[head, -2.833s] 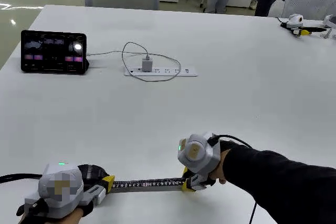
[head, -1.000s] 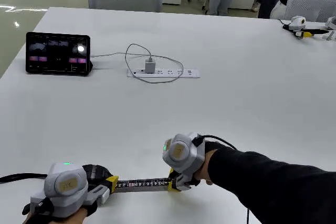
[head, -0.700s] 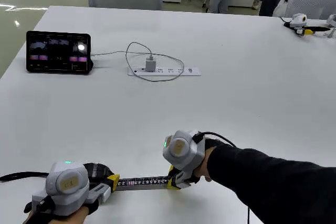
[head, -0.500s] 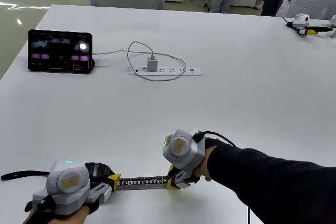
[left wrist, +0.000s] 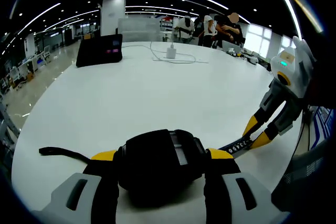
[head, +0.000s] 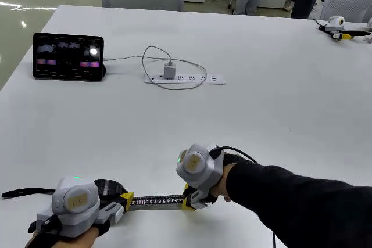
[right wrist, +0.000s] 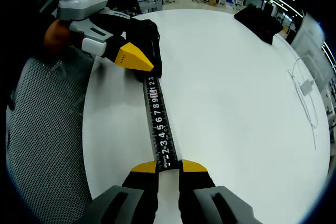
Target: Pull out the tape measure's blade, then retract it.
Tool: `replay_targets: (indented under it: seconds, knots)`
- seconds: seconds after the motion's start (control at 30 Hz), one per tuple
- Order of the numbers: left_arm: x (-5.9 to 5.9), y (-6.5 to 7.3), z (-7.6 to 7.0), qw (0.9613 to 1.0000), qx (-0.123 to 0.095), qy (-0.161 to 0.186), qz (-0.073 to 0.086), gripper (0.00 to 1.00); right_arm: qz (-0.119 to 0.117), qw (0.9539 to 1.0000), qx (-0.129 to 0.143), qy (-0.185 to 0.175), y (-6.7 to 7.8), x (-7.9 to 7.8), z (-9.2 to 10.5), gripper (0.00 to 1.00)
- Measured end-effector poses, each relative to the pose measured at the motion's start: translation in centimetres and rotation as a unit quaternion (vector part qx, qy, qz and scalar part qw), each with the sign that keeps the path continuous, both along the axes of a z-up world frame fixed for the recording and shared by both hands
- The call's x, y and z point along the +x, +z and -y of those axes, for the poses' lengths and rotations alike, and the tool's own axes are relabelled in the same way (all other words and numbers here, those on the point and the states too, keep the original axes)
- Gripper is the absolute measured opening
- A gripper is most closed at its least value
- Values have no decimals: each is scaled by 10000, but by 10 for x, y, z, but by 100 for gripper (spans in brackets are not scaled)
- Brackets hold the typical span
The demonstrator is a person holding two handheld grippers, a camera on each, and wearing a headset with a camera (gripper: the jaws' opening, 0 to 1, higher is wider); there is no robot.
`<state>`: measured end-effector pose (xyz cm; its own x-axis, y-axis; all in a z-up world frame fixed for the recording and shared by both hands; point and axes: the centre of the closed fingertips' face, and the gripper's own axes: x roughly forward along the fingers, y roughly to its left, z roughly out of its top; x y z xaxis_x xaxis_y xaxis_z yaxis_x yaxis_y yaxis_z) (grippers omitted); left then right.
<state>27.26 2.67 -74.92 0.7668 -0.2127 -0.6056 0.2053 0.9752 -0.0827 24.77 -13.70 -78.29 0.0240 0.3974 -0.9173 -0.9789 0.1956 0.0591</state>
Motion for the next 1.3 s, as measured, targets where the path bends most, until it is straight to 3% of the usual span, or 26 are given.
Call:
replay_targets:
  seconds: [1.3]
  knots:
    - [0, 0, 0, 10000, -10, -26, -1, 61, -71, 9999, 55, -128, 0, 1, -13, 10]
